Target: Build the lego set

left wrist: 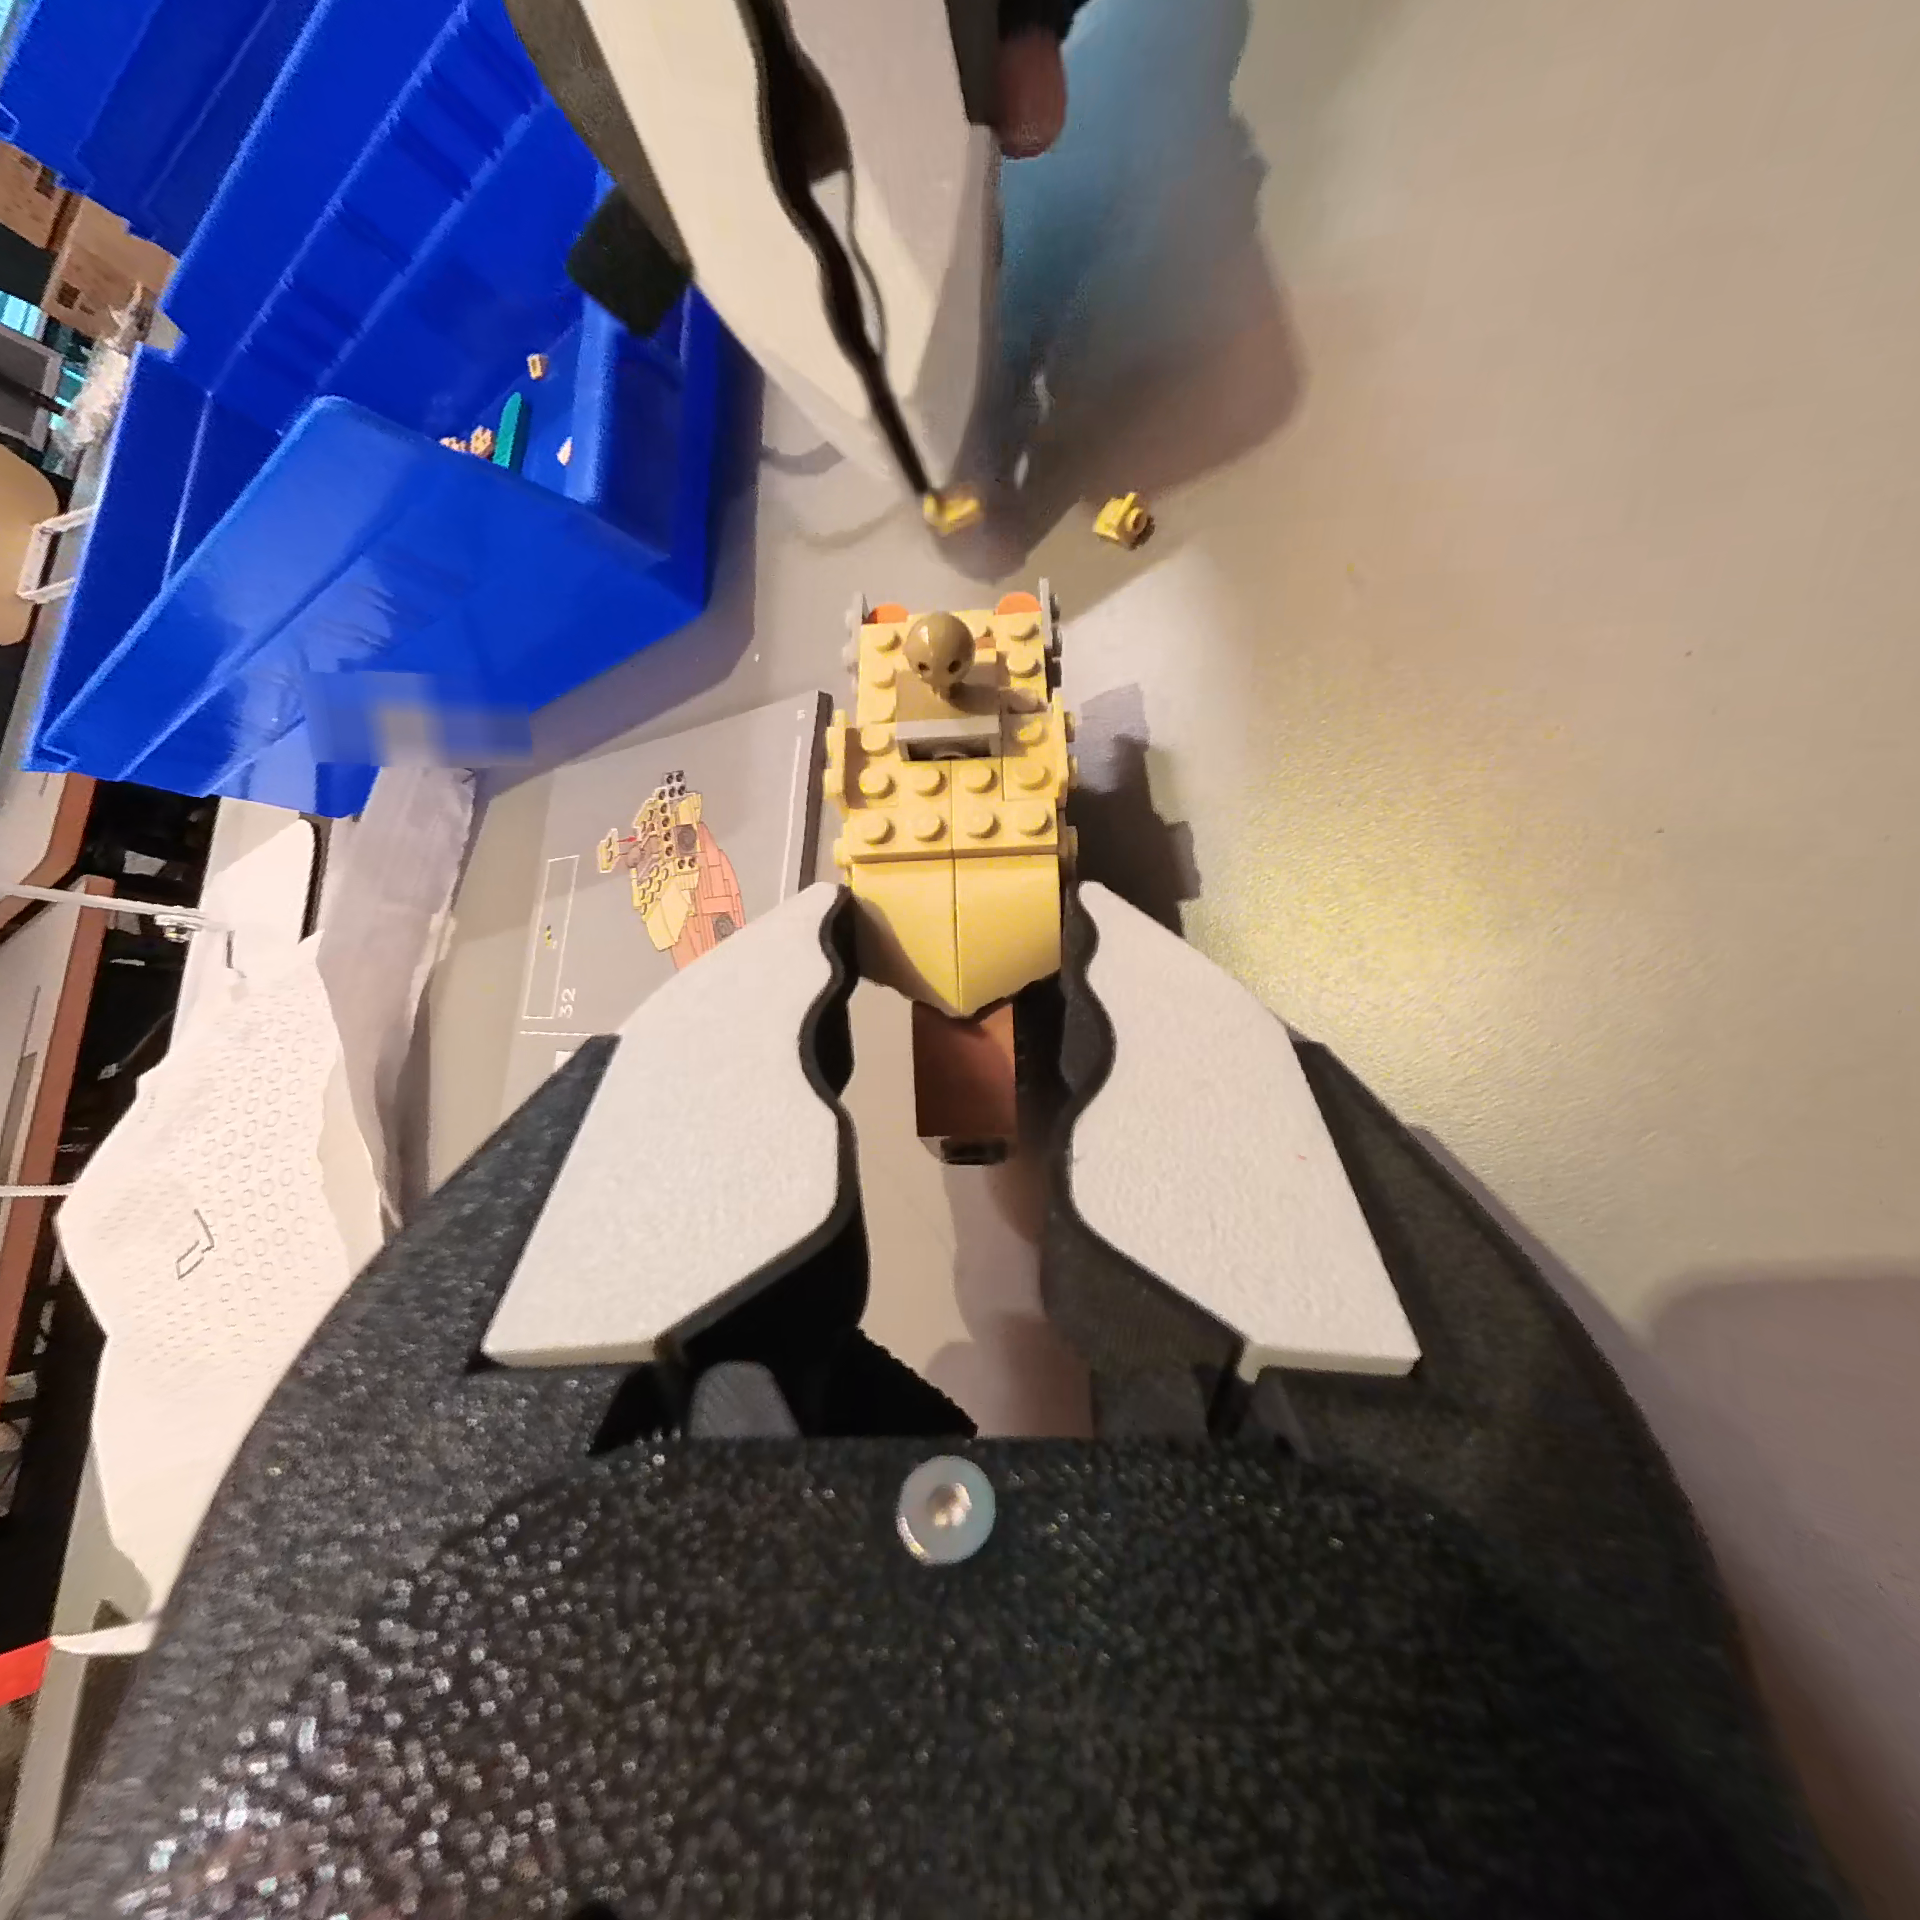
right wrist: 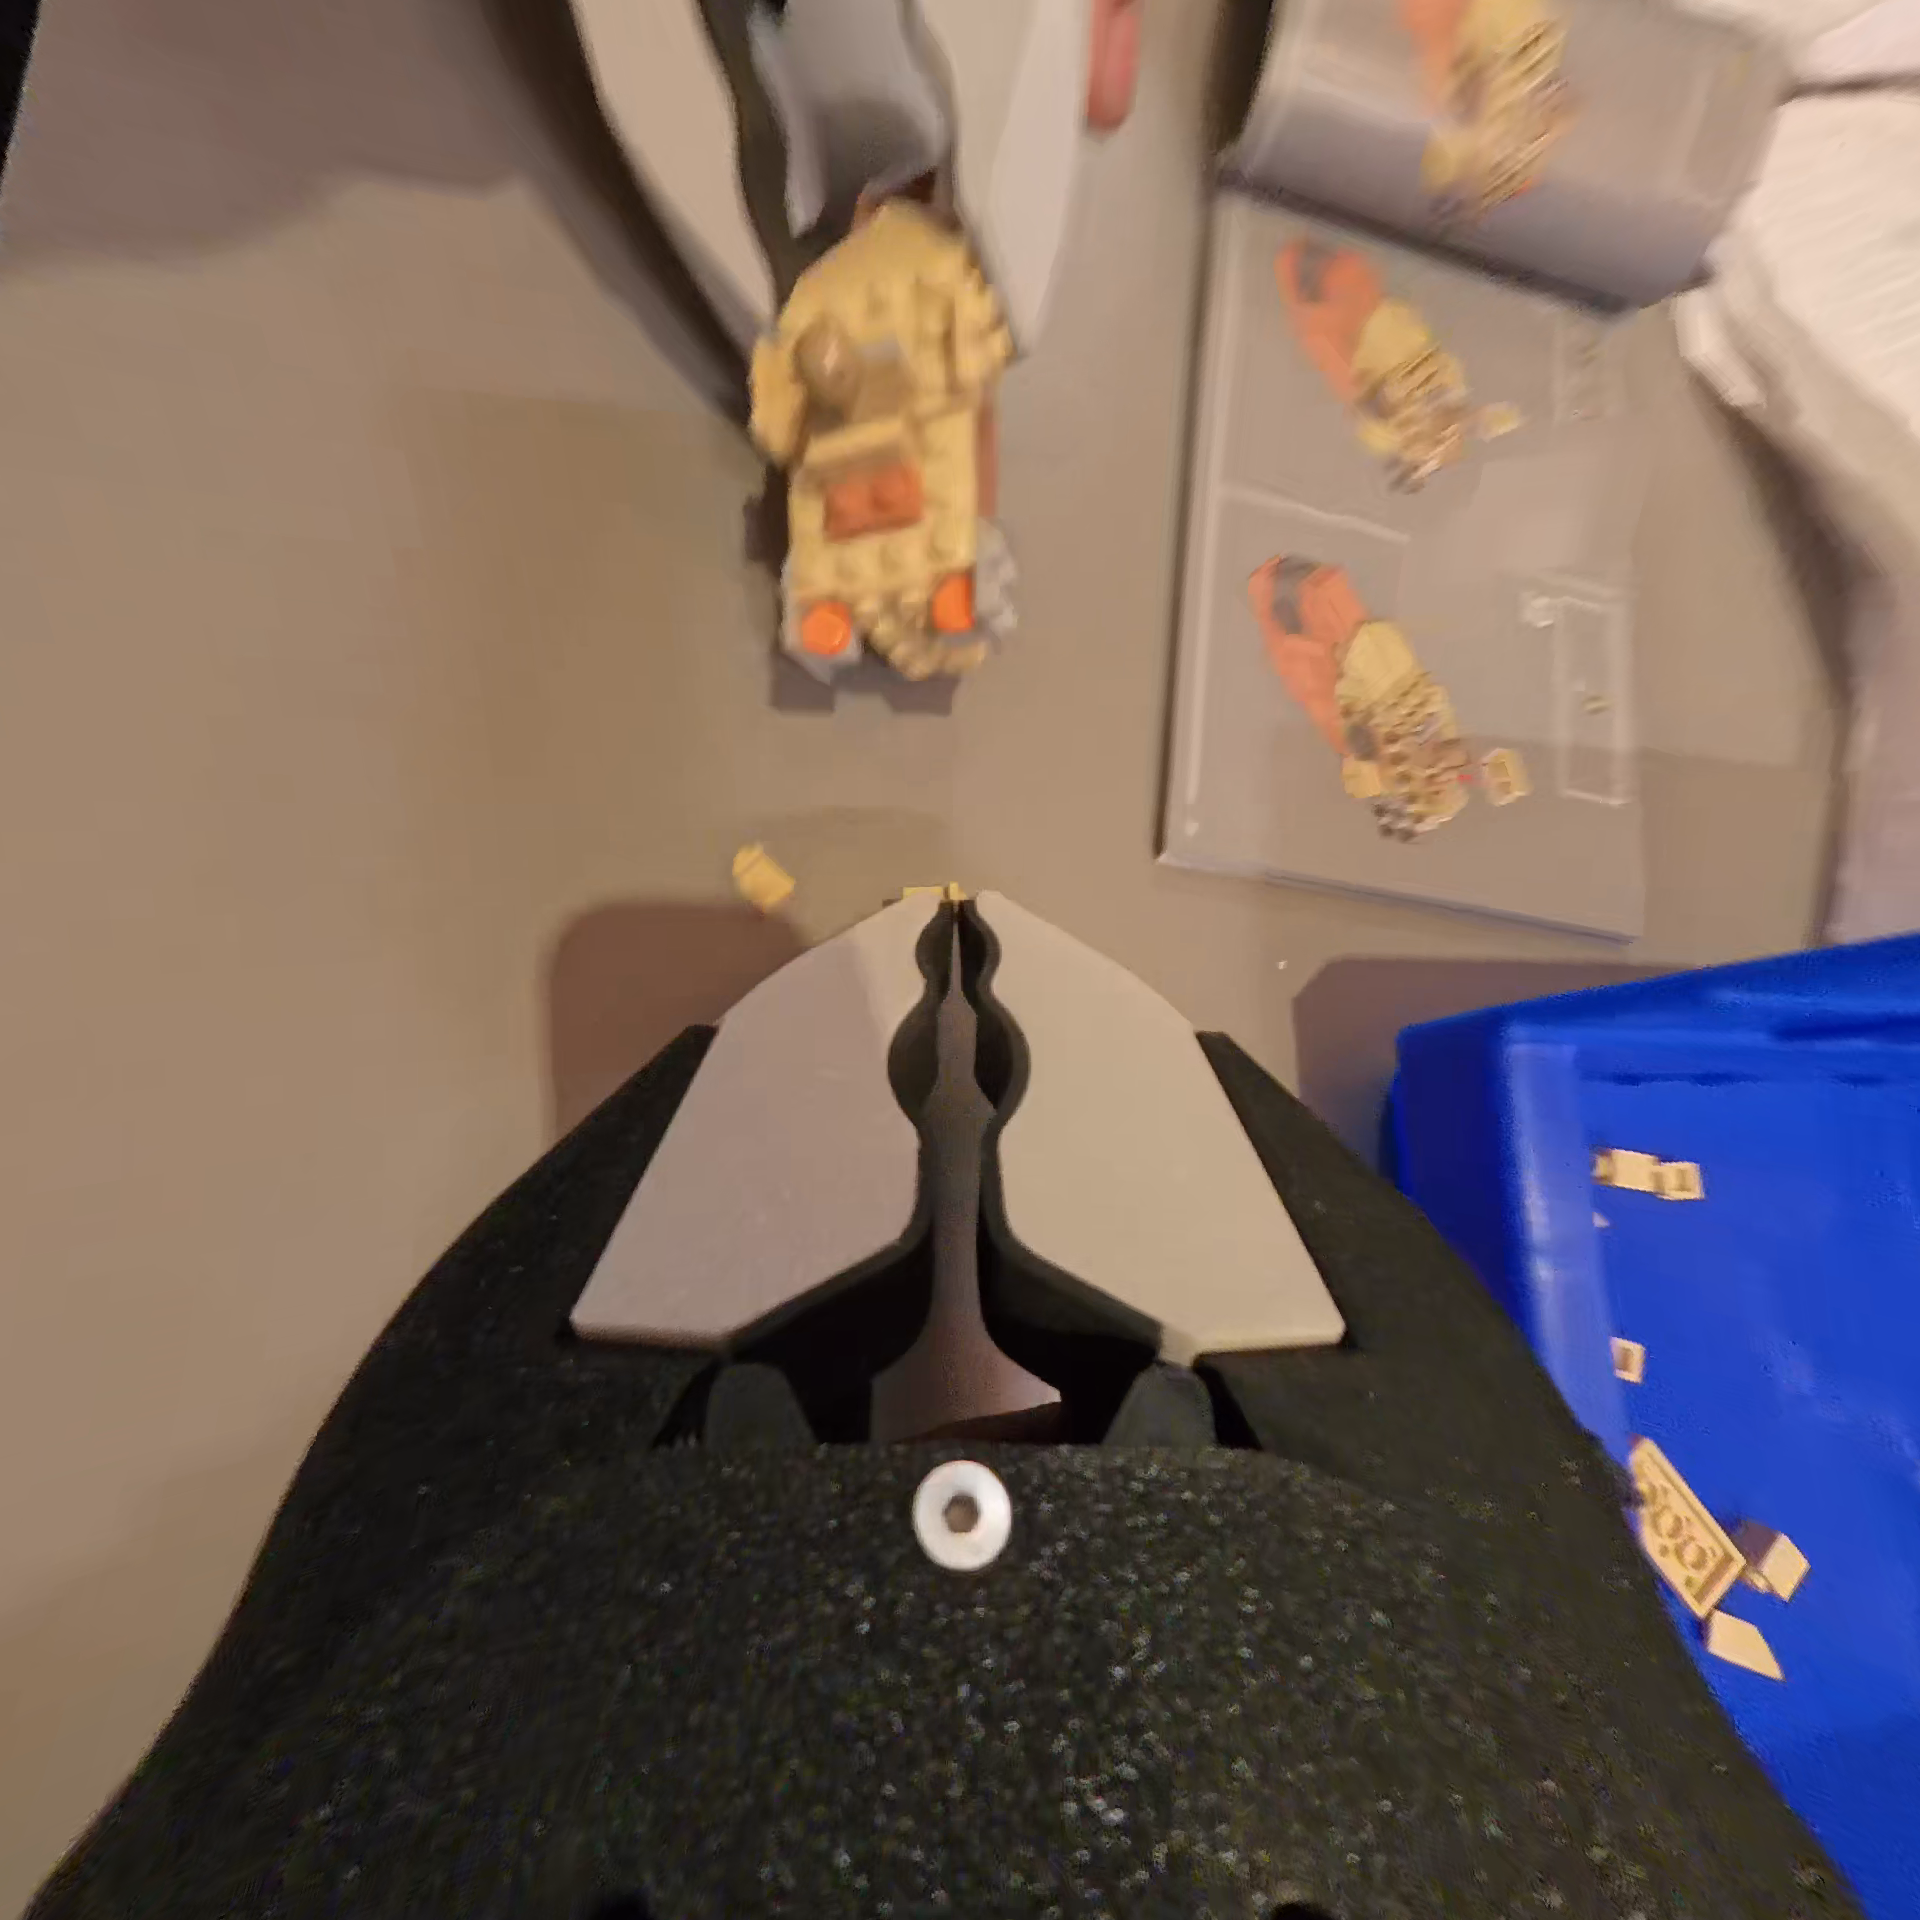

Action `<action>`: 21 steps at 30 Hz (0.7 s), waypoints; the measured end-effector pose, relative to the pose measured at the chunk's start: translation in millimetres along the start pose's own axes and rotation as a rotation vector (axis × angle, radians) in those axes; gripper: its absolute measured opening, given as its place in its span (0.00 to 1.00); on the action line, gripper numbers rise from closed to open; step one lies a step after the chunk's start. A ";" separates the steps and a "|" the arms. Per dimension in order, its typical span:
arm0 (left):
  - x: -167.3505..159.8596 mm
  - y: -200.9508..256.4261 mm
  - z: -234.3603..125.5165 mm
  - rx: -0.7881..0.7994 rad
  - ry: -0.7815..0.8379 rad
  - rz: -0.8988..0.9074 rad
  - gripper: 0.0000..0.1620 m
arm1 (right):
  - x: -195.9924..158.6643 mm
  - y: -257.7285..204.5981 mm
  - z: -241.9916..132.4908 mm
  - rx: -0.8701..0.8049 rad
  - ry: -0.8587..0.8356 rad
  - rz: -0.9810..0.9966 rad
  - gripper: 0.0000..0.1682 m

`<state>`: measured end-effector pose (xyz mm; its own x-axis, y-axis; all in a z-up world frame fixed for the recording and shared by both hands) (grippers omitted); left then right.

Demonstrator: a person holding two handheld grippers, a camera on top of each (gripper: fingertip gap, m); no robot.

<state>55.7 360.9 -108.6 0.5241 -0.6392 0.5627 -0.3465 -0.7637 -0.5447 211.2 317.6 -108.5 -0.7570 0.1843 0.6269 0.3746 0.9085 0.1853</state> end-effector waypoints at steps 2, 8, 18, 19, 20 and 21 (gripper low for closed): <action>1.0 0.4 0.1 -0.016 0.009 -0.025 0.23 | 15.9 3.7 -8.1 -0.073 0.091 0.028 0.00; 2.1 0.0 0.8 -0.035 0.025 -0.086 0.23 | 61.4 -0.6 -11.6 -0.213 0.186 -0.017 0.00; 5.3 2.2 -1.2 -0.024 0.008 -0.072 0.23 | 69.0 -9.9 12.3 -0.232 0.094 -0.052 0.00; 5.2 2.3 -1.3 -0.022 0.007 -0.068 0.23 | 69.7 -10.3 12.4 -0.233 0.091 -0.056 0.00; 5.6 2.2 -1.5 -0.020 0.008 -0.068 0.23 | 69.9 -10.0 12.4 -0.242 0.083 -0.060 0.00; 5.9 2.5 -1.5 -0.023 0.008 -0.072 0.23 | 70.4 -10.2 12.6 -0.248 0.077 -0.068 0.00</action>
<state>56.8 355.1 -105.6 0.5421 -0.5833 0.6049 -0.3260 -0.8094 -0.4884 147.3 326.0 -75.8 -0.7454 0.0888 0.6606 0.4514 0.7964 0.4023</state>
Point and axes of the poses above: each gripper's, where its closed fingertips meet, z out along the fingers, x out of its top, y = z × x across the jaws, the point moved 5 cm from there along -z, back along the fingers, and after that the axes turned 4 degrees about -y, right-handed, at the moved point
